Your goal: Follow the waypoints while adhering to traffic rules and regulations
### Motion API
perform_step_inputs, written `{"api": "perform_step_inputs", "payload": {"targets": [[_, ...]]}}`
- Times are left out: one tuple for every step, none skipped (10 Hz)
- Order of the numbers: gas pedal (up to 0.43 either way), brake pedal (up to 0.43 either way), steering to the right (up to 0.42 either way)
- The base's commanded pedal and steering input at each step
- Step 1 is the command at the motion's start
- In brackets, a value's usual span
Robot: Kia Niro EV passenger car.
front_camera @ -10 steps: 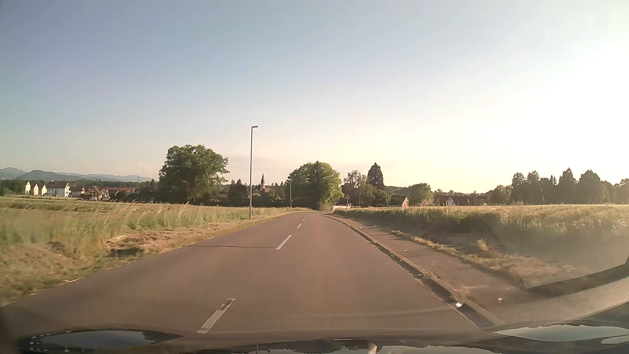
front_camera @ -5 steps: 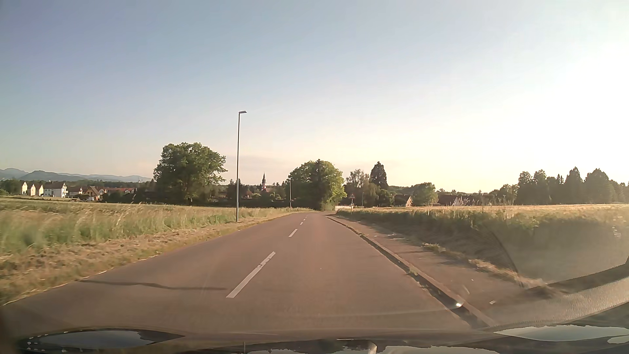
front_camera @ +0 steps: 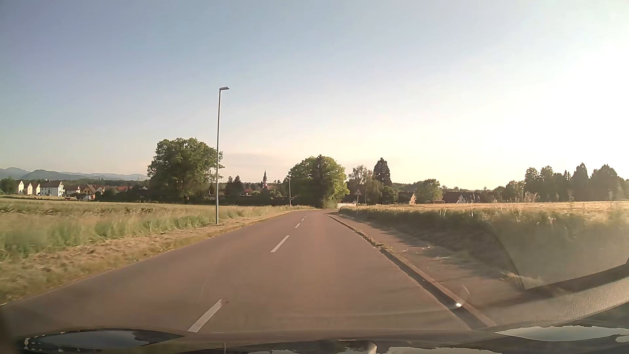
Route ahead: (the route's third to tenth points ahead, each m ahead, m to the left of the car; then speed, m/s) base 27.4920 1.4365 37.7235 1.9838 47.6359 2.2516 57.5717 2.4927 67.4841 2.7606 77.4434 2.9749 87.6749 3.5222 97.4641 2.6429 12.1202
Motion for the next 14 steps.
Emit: {"api": "perform_step_inputs", "payload": {"targets": [[0.000, 0.000, -0.002], [0.000, 0.000, -0.002], [0.000, 0.000, -0.002], [0.000, 0.000, -0.004], [0.000, 0.000, -0.004], [0.000, 0.000, -0.004], [0.000, 0.000, -0.004], [0.000, 0.000, -0.004], [0.000, 0.000, -0.004], [0.000, 0.000, -0.004], [0.000, 0.000, -0.004], [0.000, 0.000, -0.004], [0.000, 0.000, -0.004], [0.000, 0.000, -0.004]]}}
